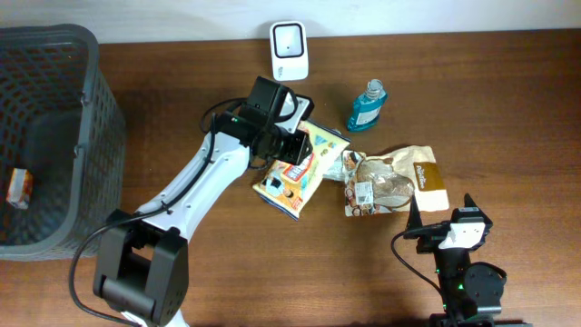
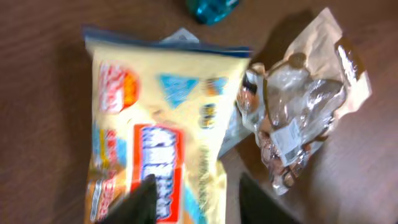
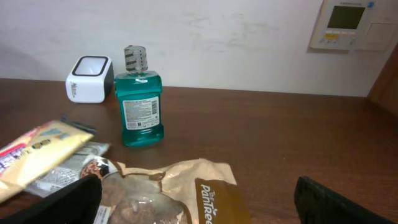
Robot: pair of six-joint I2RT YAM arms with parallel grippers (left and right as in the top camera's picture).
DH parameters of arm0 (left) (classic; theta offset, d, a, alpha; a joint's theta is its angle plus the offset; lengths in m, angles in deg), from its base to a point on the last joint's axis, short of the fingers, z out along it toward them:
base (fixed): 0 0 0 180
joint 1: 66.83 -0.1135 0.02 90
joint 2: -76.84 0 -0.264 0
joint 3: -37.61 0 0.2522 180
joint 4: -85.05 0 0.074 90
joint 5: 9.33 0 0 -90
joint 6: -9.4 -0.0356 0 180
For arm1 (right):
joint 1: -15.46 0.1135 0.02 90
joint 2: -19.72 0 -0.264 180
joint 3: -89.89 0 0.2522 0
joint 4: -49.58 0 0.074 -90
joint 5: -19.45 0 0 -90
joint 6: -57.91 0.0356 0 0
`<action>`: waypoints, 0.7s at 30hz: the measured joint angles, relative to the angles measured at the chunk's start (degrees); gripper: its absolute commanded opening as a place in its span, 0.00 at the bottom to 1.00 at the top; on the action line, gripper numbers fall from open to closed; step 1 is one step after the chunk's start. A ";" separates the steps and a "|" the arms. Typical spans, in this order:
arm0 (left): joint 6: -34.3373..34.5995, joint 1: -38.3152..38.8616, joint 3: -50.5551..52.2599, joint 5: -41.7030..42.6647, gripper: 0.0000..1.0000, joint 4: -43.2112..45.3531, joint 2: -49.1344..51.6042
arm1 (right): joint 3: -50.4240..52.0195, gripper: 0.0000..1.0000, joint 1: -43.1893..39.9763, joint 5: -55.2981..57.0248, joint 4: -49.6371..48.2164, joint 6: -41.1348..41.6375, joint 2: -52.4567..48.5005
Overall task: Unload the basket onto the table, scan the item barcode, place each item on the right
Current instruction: 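Carry the yellow snack bag to the table center and release it, then return the left gripper into the basket toward the orange box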
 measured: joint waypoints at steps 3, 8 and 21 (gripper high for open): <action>0.20 -0.02 -1.92 0.00 0.47 -0.42 0.00 | 0.00 0.98 0.00 -0.02 0.00 -0.04 0.00; 0.13 -0.52 -11.04 -0.02 0.49 -7.30 -0.13 | 0.00 0.98 0.00 -0.02 0.00 0.00 0.00; -4.24 -26.21 -39.17 -29.57 0.82 -25.99 -13.49 | 0.00 0.98 0.00 -0.02 0.00 -0.04 0.00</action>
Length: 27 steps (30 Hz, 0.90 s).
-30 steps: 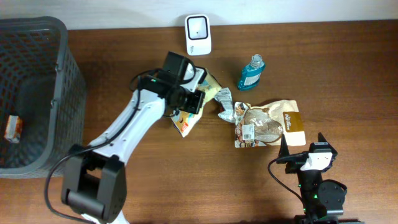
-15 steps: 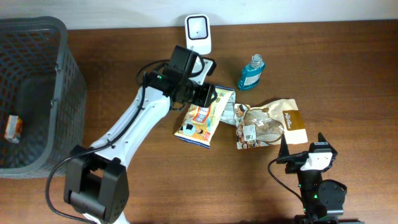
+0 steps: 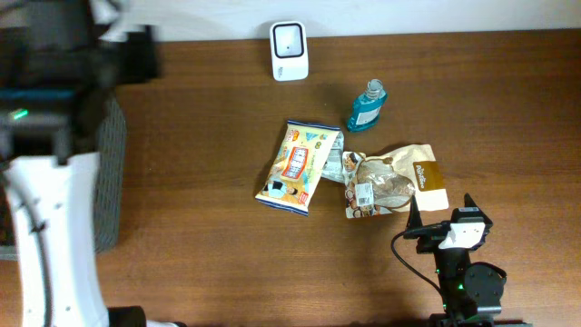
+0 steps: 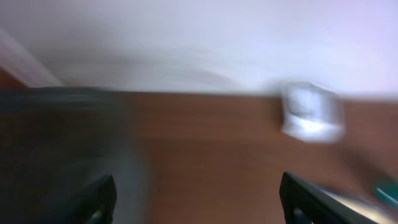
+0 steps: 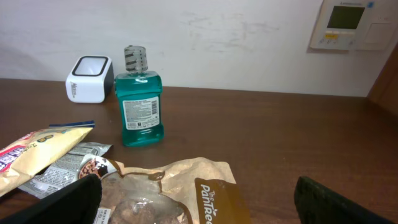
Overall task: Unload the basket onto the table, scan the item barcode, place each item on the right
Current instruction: 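Return the left gripper into the basket toward the orange box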
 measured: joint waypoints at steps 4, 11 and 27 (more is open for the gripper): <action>-0.90 -11.30 -0.37 -13.64 0.73 0.24 -0.90 | 0.00 0.98 0.00 0.02 0.00 0.04 0.00; -1.44 -24.55 1.79 -19.96 0.73 -1.33 4.48 | 0.00 0.98 0.00 0.02 0.00 0.04 0.00; -10.69 -30.40 21.42 -20.37 0.73 6.47 20.59 | 0.00 0.98 0.00 0.00 0.00 0.04 0.00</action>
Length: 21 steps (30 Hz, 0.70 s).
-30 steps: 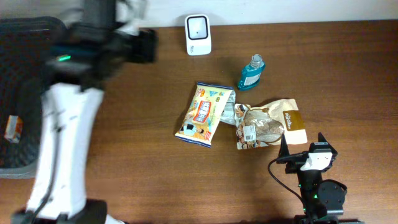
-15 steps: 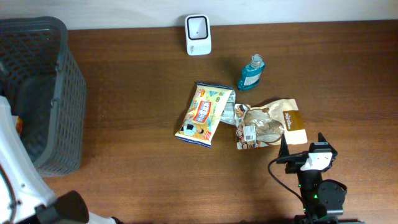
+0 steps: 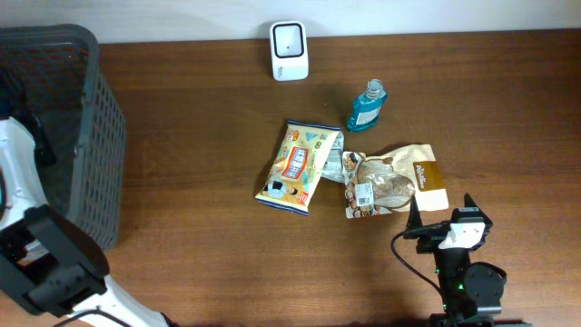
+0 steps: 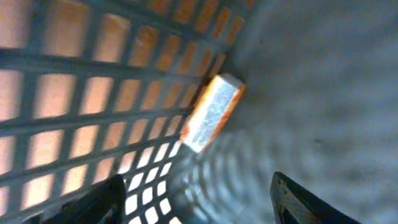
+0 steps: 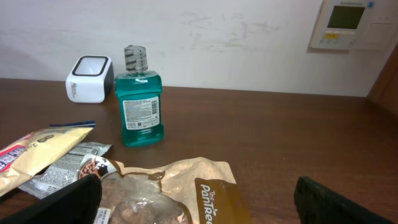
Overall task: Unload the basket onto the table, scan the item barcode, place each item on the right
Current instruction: 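Return the left gripper into the basket toward the orange box, then grasp the small orange box and lift it from the basket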
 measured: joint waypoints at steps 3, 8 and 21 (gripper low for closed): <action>-1.22 0.00 1.95 -0.04 0.71 2.45 0.94 | 0.00 0.98 0.00 0.02 0.00 0.00 0.00; -5.84 0.00 2.82 -0.09 0.71 4.92 2.93 | 0.00 0.98 0.00 0.00 0.00 0.02 0.00; -8.66 -0.72 4.33 -4.61 0.69 6.56 8.98 | 0.00 0.98 0.00 0.00 0.00 -0.02 0.00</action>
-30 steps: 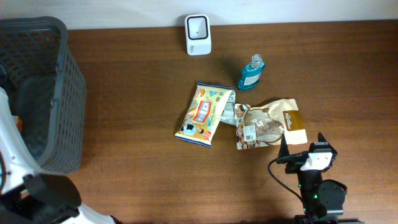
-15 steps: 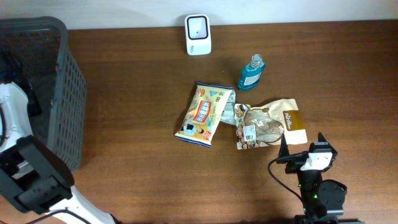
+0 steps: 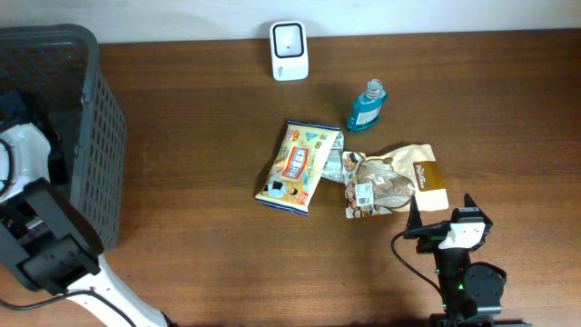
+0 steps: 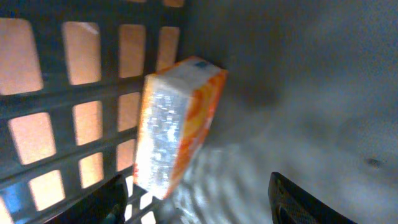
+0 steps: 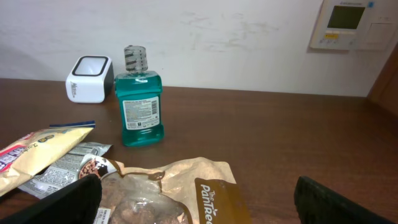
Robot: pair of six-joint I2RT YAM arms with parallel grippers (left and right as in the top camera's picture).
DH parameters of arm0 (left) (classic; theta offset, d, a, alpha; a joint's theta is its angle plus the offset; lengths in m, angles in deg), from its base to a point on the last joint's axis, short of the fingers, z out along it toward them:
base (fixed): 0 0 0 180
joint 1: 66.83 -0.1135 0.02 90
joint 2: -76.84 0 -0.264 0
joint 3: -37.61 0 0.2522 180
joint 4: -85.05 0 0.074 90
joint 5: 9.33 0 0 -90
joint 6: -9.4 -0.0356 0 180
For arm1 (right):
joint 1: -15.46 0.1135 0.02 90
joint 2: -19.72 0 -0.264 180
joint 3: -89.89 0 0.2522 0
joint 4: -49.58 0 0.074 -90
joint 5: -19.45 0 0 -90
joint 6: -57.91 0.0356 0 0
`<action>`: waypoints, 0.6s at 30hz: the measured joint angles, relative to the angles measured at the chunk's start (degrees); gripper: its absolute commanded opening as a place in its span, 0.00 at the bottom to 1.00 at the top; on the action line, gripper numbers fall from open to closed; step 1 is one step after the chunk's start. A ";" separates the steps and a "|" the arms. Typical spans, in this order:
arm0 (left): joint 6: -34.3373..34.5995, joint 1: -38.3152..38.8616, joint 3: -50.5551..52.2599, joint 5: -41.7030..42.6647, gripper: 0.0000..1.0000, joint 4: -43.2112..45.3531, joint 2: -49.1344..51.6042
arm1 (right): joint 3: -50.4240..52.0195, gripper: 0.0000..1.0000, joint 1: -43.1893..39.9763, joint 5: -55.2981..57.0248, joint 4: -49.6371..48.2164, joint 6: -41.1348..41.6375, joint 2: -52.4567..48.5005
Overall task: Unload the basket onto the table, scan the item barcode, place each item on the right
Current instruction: 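Grasp the small orange box and lift it from the basket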
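Note:
In the left wrist view a small orange and white box (image 4: 180, 127) leans on end against the dark basket's grid wall (image 4: 109, 93). My left gripper (image 4: 199, 208) is open inside the basket, its fingertips (image 4: 115, 199) low in the frame just short of the box. The overhead view hides that box behind my left arm (image 3: 27, 150). The white scanner (image 3: 289, 38) stands at the table's far edge. My right gripper (image 5: 199, 208) is open at the near right edge, over the brown bag (image 5: 186, 186).
The dark mesh basket (image 3: 91, 100) fills the table's left end. A yellow snack bag (image 3: 298, 166), the brown bag (image 3: 399, 182) and a teal mouthwash bottle (image 3: 367, 104) lie mid-table between the scanner and my right arm.
My left gripper has come closer to the orange and white box in the basket, which now looks larger and more upright in its view. The right arm is unchanged.
My left gripper was first over the yellow snack bag mid-table. Then the arm was above the basket at the left, with the bag lying on the table. Then the gripper was open inside the basket facing the small box, and now it is close to it.

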 measured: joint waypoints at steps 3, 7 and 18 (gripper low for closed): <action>-0.15 -0.70 0.00 -0.98 0.69 0.87 0.00 | 0.00 0.98 0.00 0.02 -0.02 0.04 0.00; -0.17 -1.68 0.00 -1.42 0.68 2.23 0.00 | 0.00 0.98 0.00 0.02 0.00 0.02 0.00; -0.17 -2.38 0.00 1.44 0.67 2.51 2.47 | 0.00 0.98 0.00 0.02 0.00 0.02 0.00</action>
